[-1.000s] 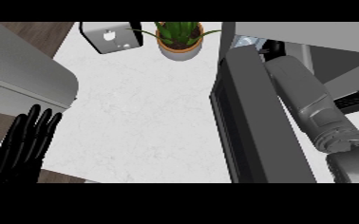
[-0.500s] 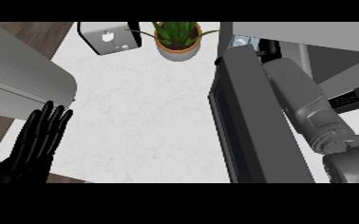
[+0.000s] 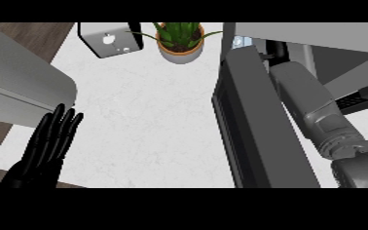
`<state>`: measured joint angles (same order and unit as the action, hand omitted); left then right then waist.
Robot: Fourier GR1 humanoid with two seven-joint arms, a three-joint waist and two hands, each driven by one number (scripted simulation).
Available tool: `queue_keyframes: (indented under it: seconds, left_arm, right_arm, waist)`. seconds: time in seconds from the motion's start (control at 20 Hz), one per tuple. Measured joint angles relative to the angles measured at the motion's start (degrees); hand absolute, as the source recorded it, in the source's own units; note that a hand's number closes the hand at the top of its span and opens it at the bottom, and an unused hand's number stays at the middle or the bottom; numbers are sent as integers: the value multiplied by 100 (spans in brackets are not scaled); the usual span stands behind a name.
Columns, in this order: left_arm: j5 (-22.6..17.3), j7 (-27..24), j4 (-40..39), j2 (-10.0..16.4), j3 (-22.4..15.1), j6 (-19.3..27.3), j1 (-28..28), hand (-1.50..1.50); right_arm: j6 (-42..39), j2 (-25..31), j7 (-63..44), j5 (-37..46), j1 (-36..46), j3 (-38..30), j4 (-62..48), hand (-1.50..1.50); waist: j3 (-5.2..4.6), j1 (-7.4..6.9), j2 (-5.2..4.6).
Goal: Pick up the milk, place it into the microwave and close the microwave
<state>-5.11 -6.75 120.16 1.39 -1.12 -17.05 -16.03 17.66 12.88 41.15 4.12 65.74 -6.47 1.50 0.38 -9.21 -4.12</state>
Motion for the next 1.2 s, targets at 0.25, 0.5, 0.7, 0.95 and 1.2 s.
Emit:
queue_keyframes:
  seconds: [0.25, 0.5, 0.7, 0.95, 1.2]
  left_arm:
    - [100, -22, -57, -83, -106, 81, 20, -150]
    - [199, -32, -71, -121, -263, 169, -31, -150]
    - [309, -51, -162, -132, -480, 214, -3, -150]
    - [358, 29, -384, -130, -611, 224, 155, -150]
    - [353, -40, -770, -39, -698, 17, 311, -150]
  right_arm:
    - [-291, 53, 131, -87, -152, -89, 61, -150]
    - [-451, 60, 264, -183, -335, -192, 107, -150]
    - [-580, -44, 465, -217, -550, -230, 143, -150]
    - [-1219, 2, 632, -270, -748, -281, 187, -150]
    - [-1704, -90, 904, -379, -1058, -387, 245, -150]
  waist:
    - [-3, 101, 34]
    - [-4, 170, 70]
    - [-6, 259, 105]
    - [-9, 393, 149]
    - [-15, 517, 205]
